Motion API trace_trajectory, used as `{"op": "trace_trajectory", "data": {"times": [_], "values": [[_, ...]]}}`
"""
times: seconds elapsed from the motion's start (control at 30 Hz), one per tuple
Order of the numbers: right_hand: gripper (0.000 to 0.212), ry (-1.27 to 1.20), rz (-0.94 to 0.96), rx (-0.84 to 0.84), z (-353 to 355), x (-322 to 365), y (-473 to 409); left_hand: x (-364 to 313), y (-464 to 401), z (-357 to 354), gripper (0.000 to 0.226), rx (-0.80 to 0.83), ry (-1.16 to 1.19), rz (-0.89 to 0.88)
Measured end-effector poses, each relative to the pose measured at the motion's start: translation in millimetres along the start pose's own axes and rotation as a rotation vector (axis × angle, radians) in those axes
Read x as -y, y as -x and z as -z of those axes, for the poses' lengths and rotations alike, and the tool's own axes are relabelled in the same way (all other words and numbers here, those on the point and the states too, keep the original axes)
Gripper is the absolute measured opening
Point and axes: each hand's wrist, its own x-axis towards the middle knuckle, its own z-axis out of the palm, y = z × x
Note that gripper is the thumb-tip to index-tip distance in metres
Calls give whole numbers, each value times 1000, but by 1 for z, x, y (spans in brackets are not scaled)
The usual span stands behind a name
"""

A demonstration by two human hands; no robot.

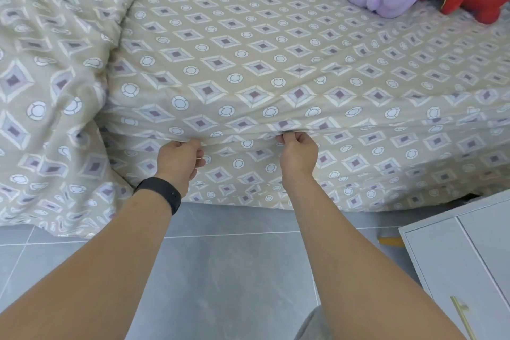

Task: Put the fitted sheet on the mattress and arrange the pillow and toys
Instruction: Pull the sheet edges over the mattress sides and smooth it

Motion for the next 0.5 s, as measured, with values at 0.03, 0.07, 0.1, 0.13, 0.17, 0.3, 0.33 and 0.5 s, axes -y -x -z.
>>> {"op": "trace_trajectory", "data": {"times": [0.03, 0.07, 0.1, 0.13, 0.17, 0.3, 0.33, 0.5], "values": [[28, -22, -19, -24, -2, -1, 2, 1, 1, 0, 9, -5, -7, -16], [31, -27, -43, -53, -3, -3, 5, 2, 2, 0, 9, -8, -25, -37], [33, -7, -63, -79, -3, -6, 8, 2, 2, 1, 9, -7, -50, -63], [34, 39, -83, -95, -1, -8, 11, 2, 3, 2, 8, -1, -72, -86], [36, 95, -106, -99, 1, -11, 12, 2, 3, 4, 8, 4, -97, -101], [36, 194, -221, -35, 10, -4, 1, 1, 6, 10, 9, 28, -100, -81], [36, 196, -238, -22, 11, -4, -1, 1, 6, 10, 9, 33, -90, -61], [32, 113, -150, -75, 17, -4, 4, -1, 7, 5, 9, 23, -51, -69]]}}
